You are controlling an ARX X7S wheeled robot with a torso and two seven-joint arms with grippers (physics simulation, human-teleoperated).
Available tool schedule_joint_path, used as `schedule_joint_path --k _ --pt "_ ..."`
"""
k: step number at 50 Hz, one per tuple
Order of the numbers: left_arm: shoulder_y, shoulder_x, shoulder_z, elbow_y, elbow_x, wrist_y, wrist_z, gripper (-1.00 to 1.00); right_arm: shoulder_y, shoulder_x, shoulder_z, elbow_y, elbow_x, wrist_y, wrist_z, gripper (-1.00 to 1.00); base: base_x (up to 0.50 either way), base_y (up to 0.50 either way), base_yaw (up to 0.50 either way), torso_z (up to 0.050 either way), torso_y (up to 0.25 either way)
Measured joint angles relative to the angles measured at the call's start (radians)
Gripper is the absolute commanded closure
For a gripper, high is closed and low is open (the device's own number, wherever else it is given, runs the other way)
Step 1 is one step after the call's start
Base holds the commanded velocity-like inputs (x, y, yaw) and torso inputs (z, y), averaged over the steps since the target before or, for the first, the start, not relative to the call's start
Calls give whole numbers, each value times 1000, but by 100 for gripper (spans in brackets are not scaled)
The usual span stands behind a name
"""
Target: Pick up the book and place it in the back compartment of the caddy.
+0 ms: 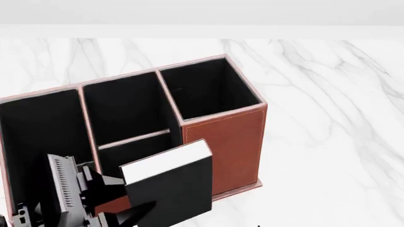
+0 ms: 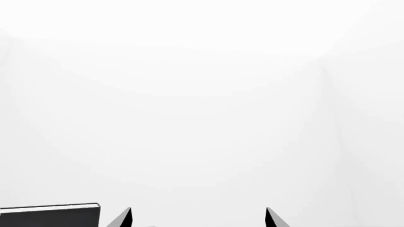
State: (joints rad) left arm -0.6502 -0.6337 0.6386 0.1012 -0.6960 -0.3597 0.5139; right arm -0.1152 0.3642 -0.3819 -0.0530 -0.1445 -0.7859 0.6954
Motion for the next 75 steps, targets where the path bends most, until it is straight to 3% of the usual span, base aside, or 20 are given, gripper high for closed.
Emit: schedule_joint_path --k 17,37,58,75 --pt "-84 -32 -10 -4 -110 -137 31 100 6 0 -10 -3 2 23 -3 -100 0 0 0 0 2" --pt "-101 -64 -28 23 -128 -160 11 100 7 -6 -8 -14 -14 66 5 -100 0 0 0 0 1" --pt "-92 -90 -42 36 -199 -156 94 100 14 2 -25 0 -11 38 4 -100 0 0 0 1 1" --pt "-137 -99 -17 11 -171 -191 102 100 19 6 -33 7 -7 29 5 -100 0 0 0 0 1"
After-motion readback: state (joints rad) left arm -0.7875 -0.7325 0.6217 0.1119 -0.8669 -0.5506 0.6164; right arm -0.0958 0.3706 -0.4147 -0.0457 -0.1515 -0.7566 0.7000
